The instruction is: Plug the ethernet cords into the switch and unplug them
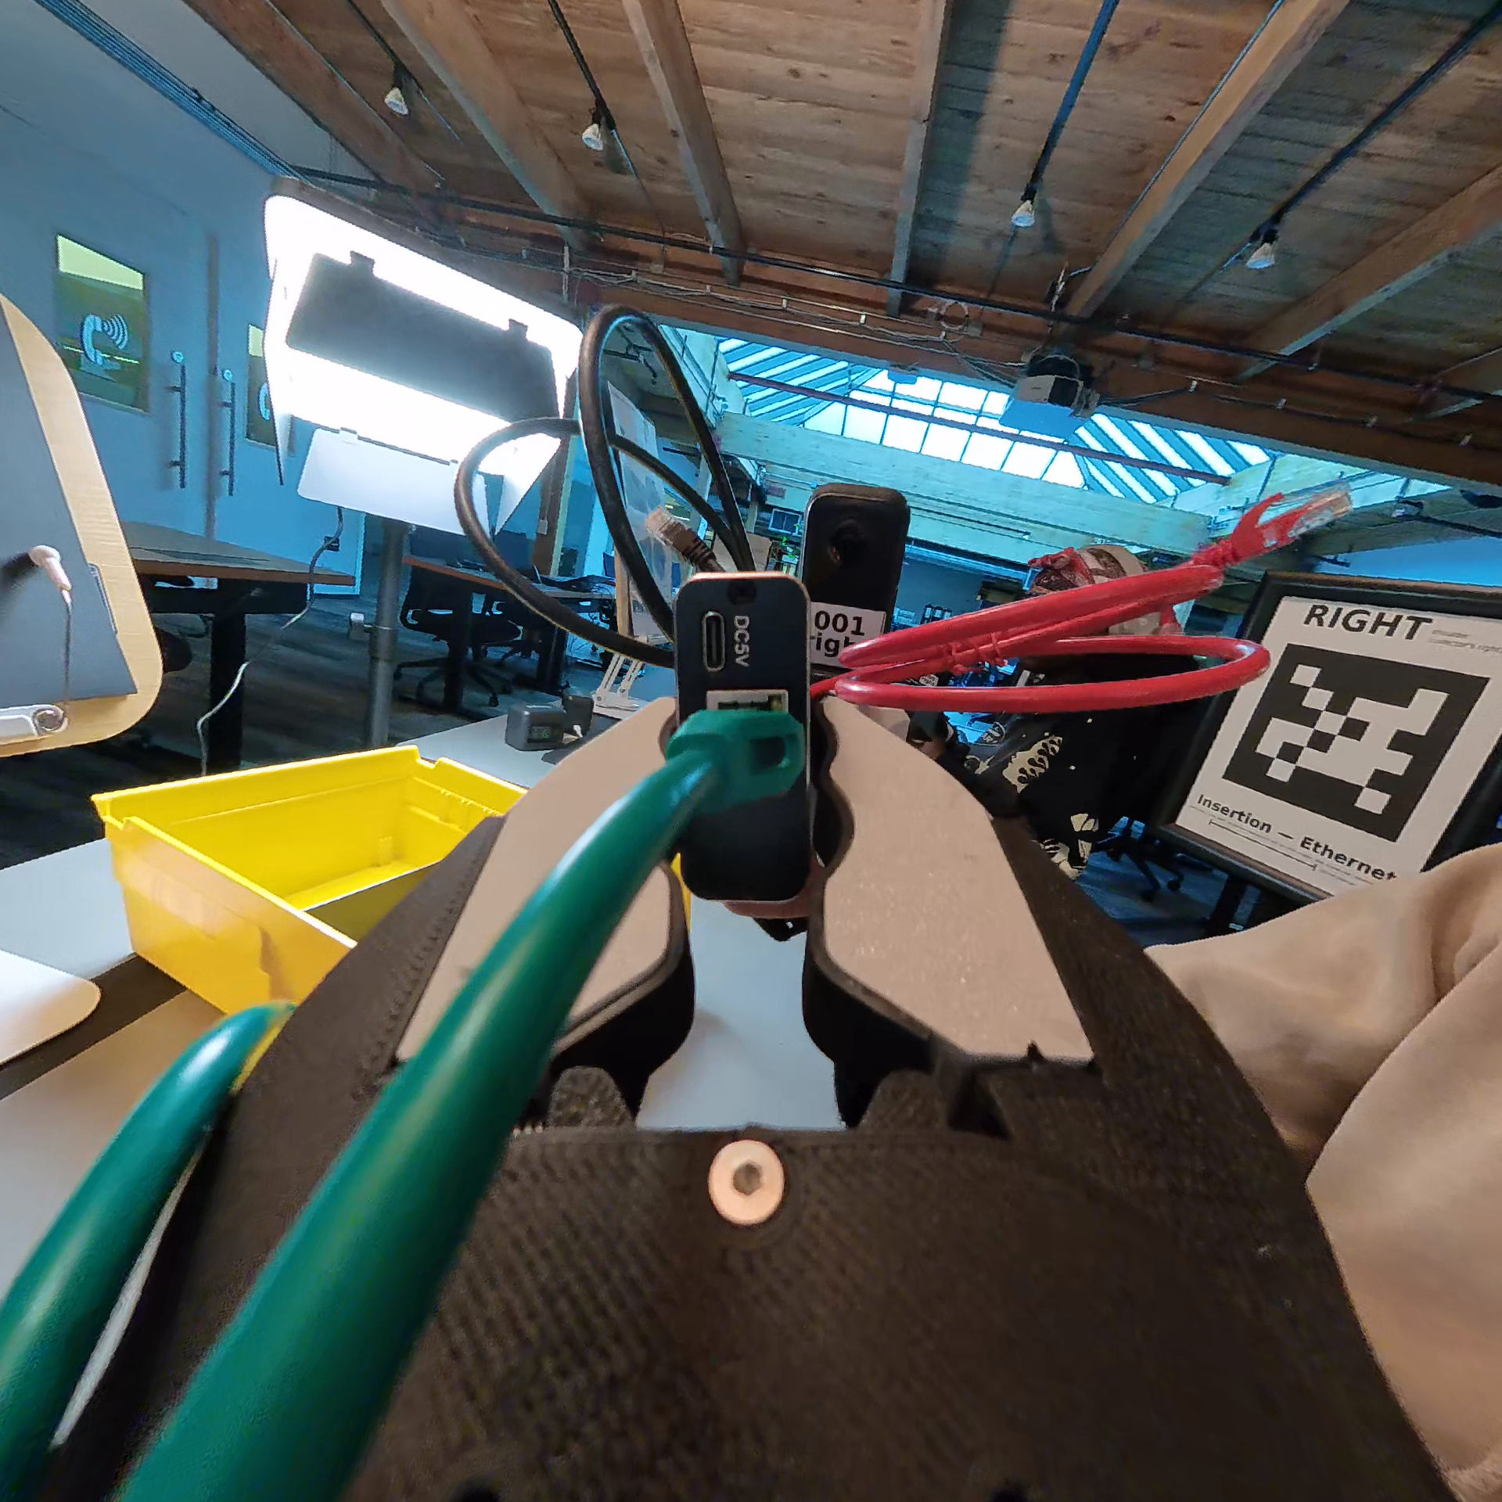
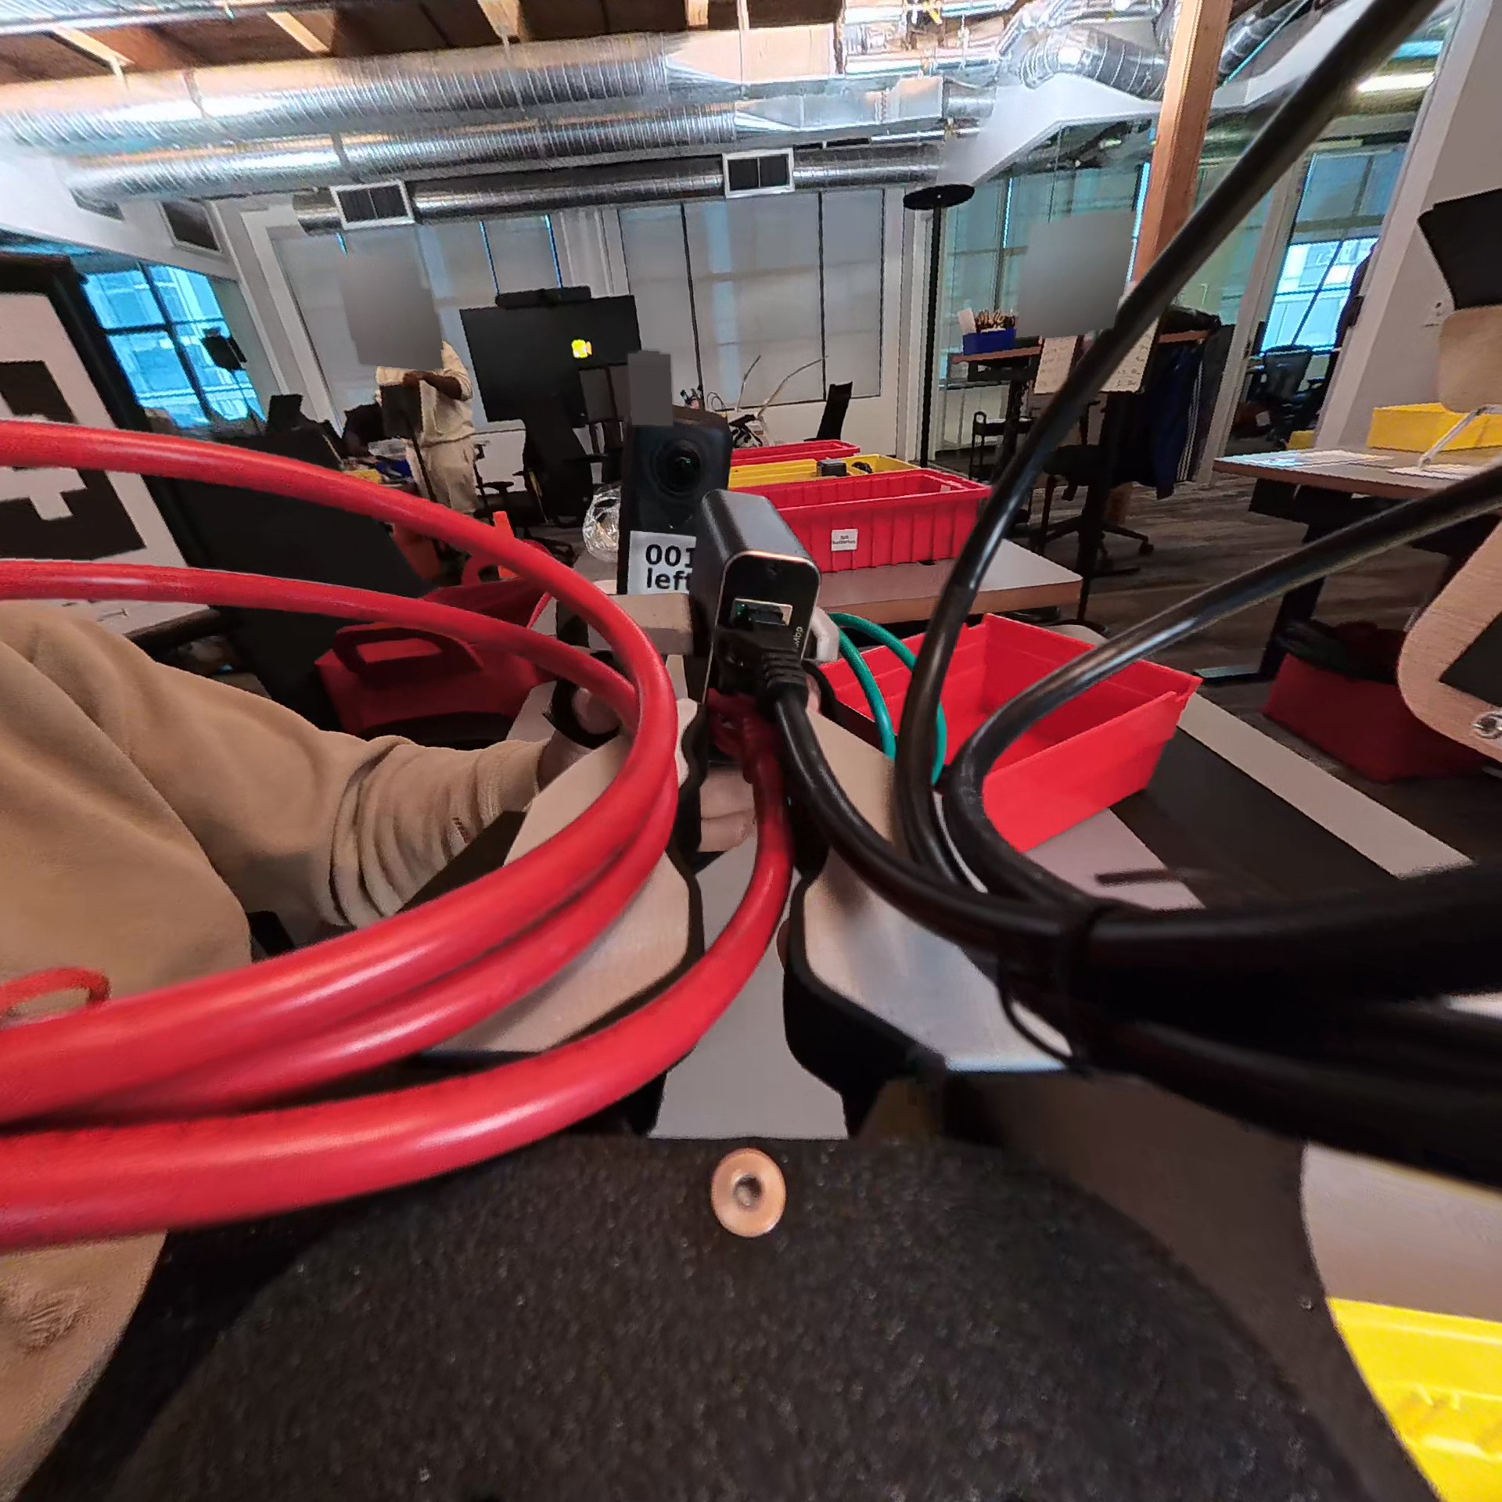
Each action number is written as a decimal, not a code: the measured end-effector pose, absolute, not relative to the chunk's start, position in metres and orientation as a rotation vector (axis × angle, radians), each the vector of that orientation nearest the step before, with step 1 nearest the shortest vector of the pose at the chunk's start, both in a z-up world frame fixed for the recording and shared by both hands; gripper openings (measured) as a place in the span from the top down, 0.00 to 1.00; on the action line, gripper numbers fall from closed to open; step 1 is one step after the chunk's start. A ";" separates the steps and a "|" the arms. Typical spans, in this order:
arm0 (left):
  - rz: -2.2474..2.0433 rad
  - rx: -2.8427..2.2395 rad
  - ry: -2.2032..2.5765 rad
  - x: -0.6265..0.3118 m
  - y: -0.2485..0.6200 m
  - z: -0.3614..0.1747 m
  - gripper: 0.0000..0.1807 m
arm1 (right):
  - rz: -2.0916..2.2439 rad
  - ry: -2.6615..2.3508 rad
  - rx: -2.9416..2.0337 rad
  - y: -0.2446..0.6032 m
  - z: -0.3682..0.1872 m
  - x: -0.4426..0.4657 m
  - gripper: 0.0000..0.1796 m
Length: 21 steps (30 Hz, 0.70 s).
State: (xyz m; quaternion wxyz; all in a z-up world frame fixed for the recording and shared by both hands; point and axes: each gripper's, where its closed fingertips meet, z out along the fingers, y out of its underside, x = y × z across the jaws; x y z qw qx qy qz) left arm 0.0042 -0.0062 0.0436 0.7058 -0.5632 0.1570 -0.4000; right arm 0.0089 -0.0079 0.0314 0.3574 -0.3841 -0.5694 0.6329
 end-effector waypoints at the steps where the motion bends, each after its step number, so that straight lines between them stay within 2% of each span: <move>1: -0.887 -1.251 0.348 0.004 -0.006 0.043 0.85 | 1.625 -1.471 -0.992 -0.008 0.031 0.009 0.91; 21: -0.516 -1.119 0.455 0.004 -0.027 0.063 0.85 | 1.544 -1.398 -0.931 -0.019 0.048 0.006 0.90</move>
